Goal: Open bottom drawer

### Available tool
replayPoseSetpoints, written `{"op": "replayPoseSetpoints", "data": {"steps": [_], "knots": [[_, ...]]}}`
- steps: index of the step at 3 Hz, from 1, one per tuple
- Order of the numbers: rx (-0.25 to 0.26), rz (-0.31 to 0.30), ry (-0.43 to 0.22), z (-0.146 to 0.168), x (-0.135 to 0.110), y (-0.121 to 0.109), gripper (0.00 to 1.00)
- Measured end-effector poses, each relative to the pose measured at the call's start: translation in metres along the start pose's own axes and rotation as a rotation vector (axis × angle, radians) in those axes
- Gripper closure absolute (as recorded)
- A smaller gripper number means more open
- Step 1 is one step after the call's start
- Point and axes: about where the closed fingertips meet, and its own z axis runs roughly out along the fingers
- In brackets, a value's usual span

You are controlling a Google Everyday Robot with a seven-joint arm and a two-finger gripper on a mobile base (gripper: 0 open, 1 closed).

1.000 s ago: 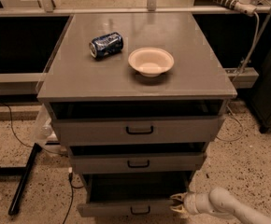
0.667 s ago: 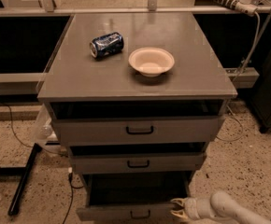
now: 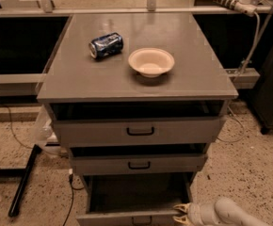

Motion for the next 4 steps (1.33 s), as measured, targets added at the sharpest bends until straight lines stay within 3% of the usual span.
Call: {"op": "replayPoseSetpoints", "data": {"steps": [1, 3, 4], "knots": [[0.0, 0.0, 0.0, 0.0, 0.0, 0.0, 0.81], [0.0, 0.0, 0.0, -0.0018, -0.0016, -0.0007, 0.35], [-0.022, 0.004, -0.009, -0.0003, 0.0016, 0.0091, 0.38]]}}
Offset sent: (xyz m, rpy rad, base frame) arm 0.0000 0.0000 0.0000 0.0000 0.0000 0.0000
